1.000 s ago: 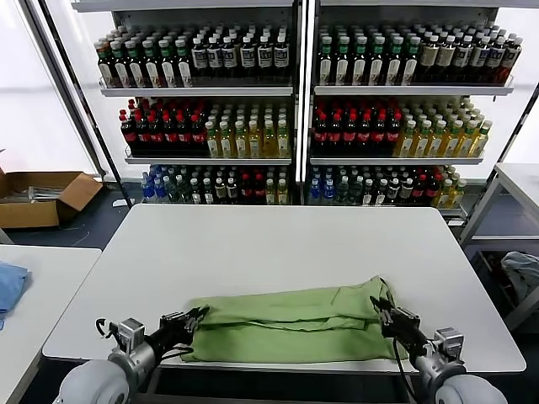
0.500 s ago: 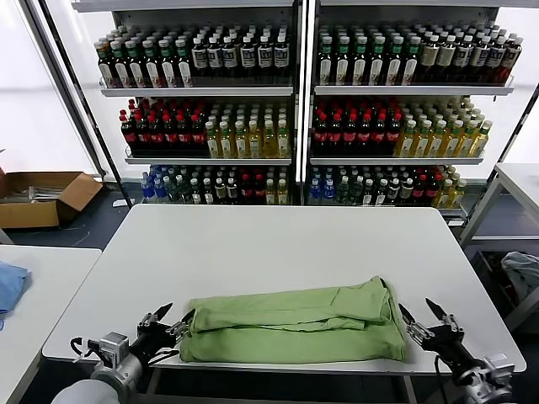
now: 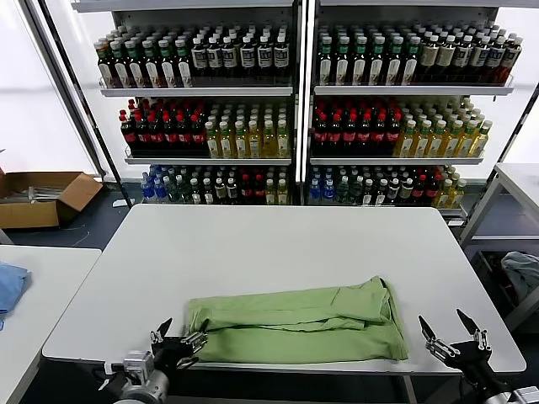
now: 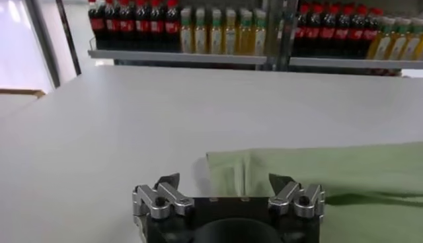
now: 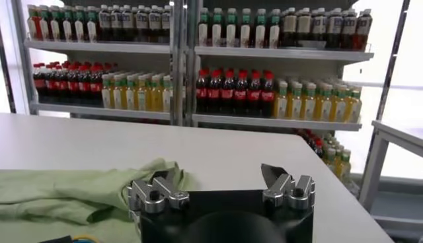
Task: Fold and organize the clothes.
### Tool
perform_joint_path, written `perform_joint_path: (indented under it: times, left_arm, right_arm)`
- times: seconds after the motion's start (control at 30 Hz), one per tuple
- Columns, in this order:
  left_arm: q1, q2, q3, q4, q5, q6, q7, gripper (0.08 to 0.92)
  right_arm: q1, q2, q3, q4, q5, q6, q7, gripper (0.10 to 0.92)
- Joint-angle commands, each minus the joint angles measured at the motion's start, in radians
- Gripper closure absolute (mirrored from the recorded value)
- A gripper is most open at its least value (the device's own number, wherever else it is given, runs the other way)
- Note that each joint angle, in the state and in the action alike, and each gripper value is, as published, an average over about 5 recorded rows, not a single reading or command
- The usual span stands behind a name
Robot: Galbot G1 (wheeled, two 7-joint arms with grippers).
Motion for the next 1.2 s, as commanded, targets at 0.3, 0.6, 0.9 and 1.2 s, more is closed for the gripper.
perform_joint_path:
  times: [0.3, 0.6, 0.9, 1.2]
  left_arm:
    - [0.017, -0.051, 0.086, 0.037, 0.011, 0.008, -0.090, 0.397]
    - [0.004, -0.015, 0.120, 0.062, 0.097, -0.091, -0.031, 0.657]
    - [-0.055, 0.104, 0.040, 0.066, 0.152, -0.188, 0.037, 0.891]
    - [-0.087, 0.276, -0.337, 0.146, 0.049, -0.195, 0.174, 0.907]
  right_arm:
    - [-0.024, 0.002, 0.027, 0.001, 0.023, 0.048, -0.002, 0.203]
    - [0.011, -0.024, 0.018, 0.003, 0.056, 0.018, -0.001, 0.203]
    - [0.054, -0.050, 0.002, 0.009, 0.077, -0.014, 0.000, 0.203]
    - [0.067, -0.048, -0.009, 0.020, 0.076, -0.024, 0.001, 0.203]
